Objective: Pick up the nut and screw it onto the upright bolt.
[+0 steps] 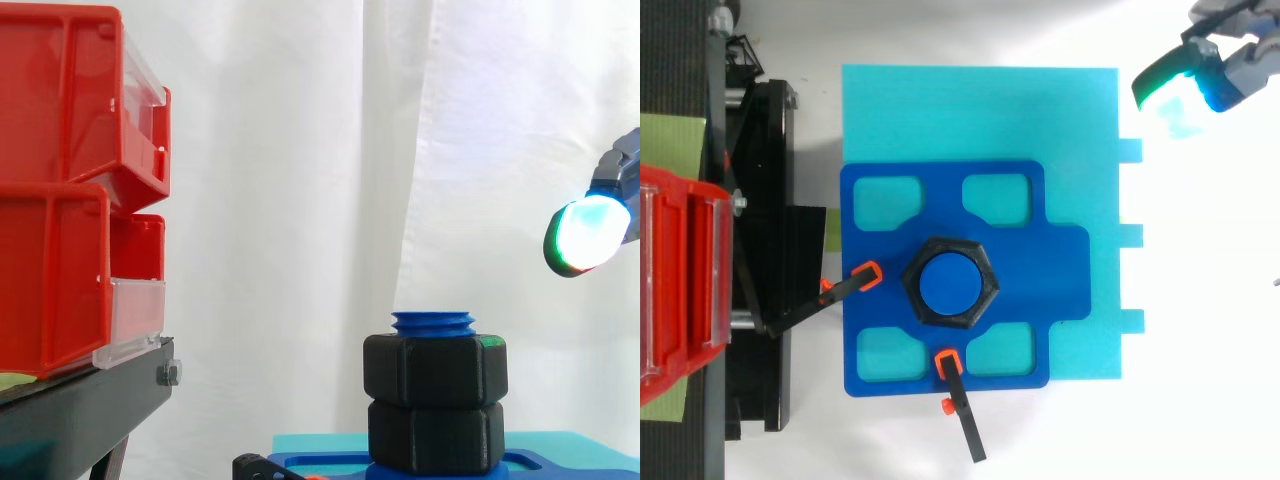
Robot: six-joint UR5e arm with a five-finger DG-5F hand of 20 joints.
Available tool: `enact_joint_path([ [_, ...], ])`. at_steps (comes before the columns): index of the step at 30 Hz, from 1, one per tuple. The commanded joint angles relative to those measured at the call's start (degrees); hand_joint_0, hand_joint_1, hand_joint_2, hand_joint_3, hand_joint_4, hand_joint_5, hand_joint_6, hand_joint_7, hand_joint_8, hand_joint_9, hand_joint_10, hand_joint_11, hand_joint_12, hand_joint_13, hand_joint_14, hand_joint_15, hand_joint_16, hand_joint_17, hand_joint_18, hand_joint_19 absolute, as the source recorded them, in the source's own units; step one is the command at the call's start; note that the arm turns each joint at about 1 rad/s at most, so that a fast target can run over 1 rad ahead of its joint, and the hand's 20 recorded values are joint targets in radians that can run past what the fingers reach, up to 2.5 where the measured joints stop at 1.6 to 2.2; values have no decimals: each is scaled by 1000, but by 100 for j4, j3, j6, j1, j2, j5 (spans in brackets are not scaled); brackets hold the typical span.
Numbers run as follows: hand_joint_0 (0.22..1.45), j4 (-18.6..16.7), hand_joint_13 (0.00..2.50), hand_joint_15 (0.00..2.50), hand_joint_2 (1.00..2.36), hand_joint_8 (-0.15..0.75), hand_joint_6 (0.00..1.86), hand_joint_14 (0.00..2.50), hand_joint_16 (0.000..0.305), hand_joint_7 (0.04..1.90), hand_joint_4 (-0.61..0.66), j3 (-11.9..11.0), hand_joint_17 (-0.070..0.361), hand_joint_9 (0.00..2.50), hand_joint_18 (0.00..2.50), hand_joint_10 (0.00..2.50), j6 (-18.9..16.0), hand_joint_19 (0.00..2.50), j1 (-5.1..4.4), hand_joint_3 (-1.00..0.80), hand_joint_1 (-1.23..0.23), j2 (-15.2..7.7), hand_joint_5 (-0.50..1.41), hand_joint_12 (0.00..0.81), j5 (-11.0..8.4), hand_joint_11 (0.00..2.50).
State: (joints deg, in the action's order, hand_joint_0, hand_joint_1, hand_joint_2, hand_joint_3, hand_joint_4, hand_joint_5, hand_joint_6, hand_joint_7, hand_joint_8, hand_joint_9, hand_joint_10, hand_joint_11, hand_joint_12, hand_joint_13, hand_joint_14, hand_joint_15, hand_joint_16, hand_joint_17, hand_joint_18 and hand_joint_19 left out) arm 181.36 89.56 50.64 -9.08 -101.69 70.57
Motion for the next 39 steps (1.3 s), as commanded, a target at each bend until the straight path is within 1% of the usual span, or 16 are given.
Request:
enact_joint_path([
  [1,466,-13,108,0,1000,189,501,0,44,612,82,0,98,142,0,0,8,0,2,-500,-243,0,-224,341,-8,0],
  [4,470,-13,111,0,1000,187,501,0,43,661,84,0,97,140,0,0,8,0,2,-500,-239,0,-224,340,-8,0],
  [7,474,-13,112,0,1000,188,501,0,43,590,90,0,97,151,0,0,8,0,2,-500,-237,0,-223,339,-8,0],
  [10,478,-13,109,0,1000,186,501,0,42,615,95,0,95,130,0,0,8,0,2,-500,-242,0,-224,337,-8,0],
  [14,486,-13,106,0,1000,184,501,0,41,590,90,0,93,133,0,0,8,0,2,-500,-248,0,-224,333,-8,0],
  [16,486,-13,103,0,1000,182,501,0,41,637,93,0,93,115,0,0,8,0,2,-500,-249,0,-226,334,-8,0],
  [20,488,-13,109,0,1000,186,501,0,41,606,93,0,93,143,0,0,8,0,2,-500,-260,0,-222,335,-8,0],
  [22,489,-13,110,0,1000,185,501,0,41,656,99,0,93,138,0,0,8,0,2,-500,-262,0,-223,334,-8,0],
  [25,489,-13,125,0,1000,190,501,0,41,602,101,0,93,172,0,0,8,0,2,-500,-266,0,-221,333,-8,0],
  [28,490,-13,126,0,1000,190,501,0,41,642,102,0,93,162,0,0,8,0,2,-500,-268,0,-224,333,-8,0],
  [31,490,-13,132,0,1000,190,501,0,41,592,99,0,93,174,0,0,8,0,2,-500,-275,0,-221,334,-8,0],
  [33,491,-13,133,0,1000,191,501,0,41,599,102,0,93,181,0,0,8,0,2,-500,-278,0,-220,333,-8,0],
  [35,491,-13,133,0,1000,191,501,0,41,645,108,0,92,172,0,0,8,0,2,-500,-282,0,-221,333,-8,0],
  [37,491,-13,143,0,1000,191,501,0,41,604,106,0,92,182,0,0,8,0,2,-500,-288,0,-219,331,-8,0],
  [39,491,-13,151,0,1000,191,501,0,41,608,109,0,92,190,0,0,8,0,2,-500,-290,0,-218,331,-8,0],
])
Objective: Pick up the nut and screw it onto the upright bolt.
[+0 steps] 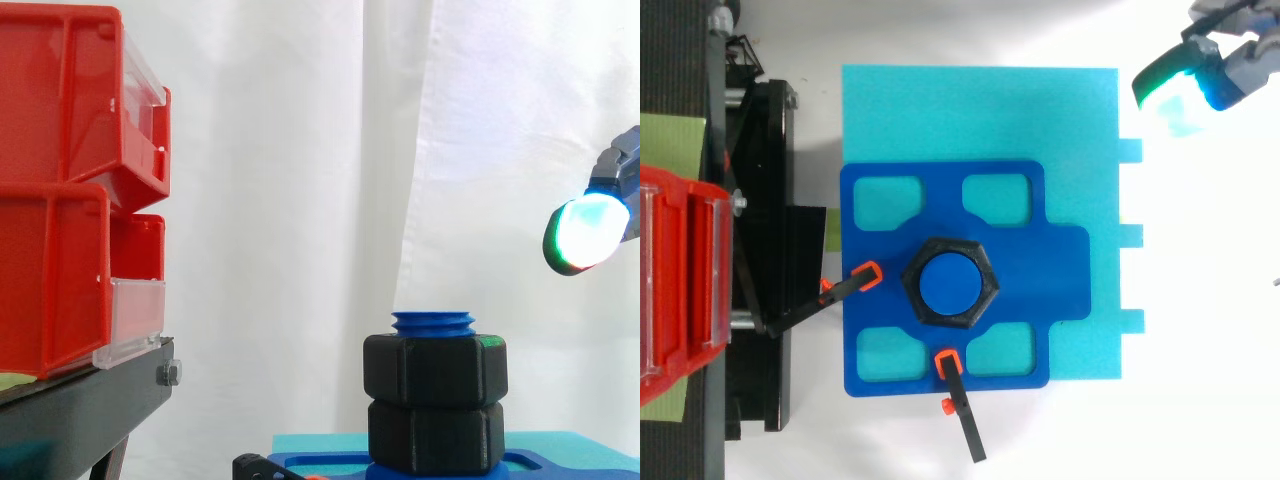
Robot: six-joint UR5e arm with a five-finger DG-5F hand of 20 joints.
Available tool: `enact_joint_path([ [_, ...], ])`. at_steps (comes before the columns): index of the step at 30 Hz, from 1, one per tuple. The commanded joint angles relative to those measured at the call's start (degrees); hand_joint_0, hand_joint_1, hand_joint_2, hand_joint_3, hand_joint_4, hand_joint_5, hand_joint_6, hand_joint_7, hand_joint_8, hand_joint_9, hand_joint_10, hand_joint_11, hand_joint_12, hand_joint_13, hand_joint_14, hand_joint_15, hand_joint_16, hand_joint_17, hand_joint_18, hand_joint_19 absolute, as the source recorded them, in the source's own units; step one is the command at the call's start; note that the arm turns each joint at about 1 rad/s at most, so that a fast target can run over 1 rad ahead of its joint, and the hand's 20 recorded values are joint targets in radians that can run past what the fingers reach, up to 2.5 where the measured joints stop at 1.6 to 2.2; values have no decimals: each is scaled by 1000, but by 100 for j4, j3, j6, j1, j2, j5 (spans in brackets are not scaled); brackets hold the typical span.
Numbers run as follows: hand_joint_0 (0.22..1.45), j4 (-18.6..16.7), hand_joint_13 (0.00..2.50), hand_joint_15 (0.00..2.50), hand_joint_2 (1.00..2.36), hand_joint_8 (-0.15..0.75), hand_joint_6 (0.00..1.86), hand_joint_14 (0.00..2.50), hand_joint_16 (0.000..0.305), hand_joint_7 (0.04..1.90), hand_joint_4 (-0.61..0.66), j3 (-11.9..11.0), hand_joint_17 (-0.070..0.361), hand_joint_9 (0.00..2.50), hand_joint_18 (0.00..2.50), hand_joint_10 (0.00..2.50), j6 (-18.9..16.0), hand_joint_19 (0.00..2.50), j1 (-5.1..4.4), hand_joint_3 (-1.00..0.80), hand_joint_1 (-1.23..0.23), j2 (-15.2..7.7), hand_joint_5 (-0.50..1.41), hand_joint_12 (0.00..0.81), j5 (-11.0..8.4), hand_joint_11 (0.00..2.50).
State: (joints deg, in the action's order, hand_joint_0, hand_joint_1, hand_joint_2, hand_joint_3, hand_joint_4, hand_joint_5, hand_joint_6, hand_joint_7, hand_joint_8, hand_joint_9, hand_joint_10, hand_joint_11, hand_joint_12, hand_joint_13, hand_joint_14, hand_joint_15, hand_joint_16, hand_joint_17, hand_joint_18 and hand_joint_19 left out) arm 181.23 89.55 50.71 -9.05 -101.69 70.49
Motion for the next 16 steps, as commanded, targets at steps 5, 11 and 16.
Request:
enact_joint_path([
  [5,492,0,149,0,1000,190,501,0,41,603,109,1,92,182,0,0,0,0,0,-500,-290,0,-220,332,0,0],
  [11,492,0,154,0,1000,192,501,0,41,622,109,1,92,186,0,0,0,0,0,-500,-294,0,-220,333,0,0],
  [16,492,0,163,0,1000,189,501,0,41,649,115,1,91,180,0,0,0,0,0,-500,-298,0,-221,331,0,0],
])
